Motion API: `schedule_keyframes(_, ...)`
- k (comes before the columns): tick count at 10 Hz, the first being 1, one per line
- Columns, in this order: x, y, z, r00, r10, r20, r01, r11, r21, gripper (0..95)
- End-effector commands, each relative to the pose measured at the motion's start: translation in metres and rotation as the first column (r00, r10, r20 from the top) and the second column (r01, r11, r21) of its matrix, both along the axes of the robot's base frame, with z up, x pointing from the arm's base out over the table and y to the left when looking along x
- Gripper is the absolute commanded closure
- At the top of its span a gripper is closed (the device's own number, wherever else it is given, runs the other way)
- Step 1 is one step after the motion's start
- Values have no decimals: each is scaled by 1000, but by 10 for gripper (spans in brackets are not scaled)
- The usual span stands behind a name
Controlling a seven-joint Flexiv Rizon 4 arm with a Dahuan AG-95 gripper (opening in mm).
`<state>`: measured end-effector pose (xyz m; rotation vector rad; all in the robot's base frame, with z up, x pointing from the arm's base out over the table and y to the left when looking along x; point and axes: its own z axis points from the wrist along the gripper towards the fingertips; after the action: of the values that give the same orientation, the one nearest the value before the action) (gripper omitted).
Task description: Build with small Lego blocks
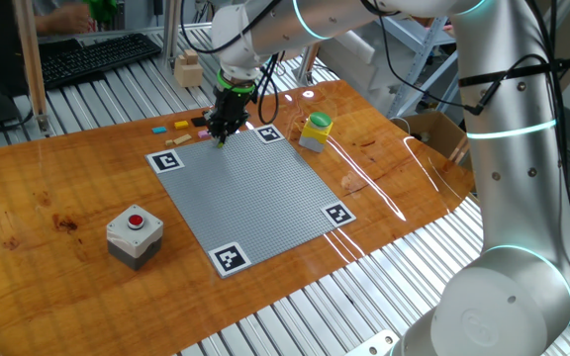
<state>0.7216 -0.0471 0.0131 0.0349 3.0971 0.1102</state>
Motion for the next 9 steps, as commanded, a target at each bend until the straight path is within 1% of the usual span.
schedule_keyframes(1, 0, -1, -1, 1000, -9, -2, 9, 1000, -2, 950)
schedule_keyframes(3, 0, -1, 0, 1000, 7, -2, -7, 1000, -5, 950)
schedule_keyframes(5, 1, 0, 3, 1000, 28, 5, -27, 1000, -8, 950)
schedule_keyframes(7, 0, 0, 7, 1000, 28, 3, -28, 1000, -9, 950)
schedule_keyframes(9, 0, 0, 8, 1000, 28, 5, -28, 1000, -12, 950)
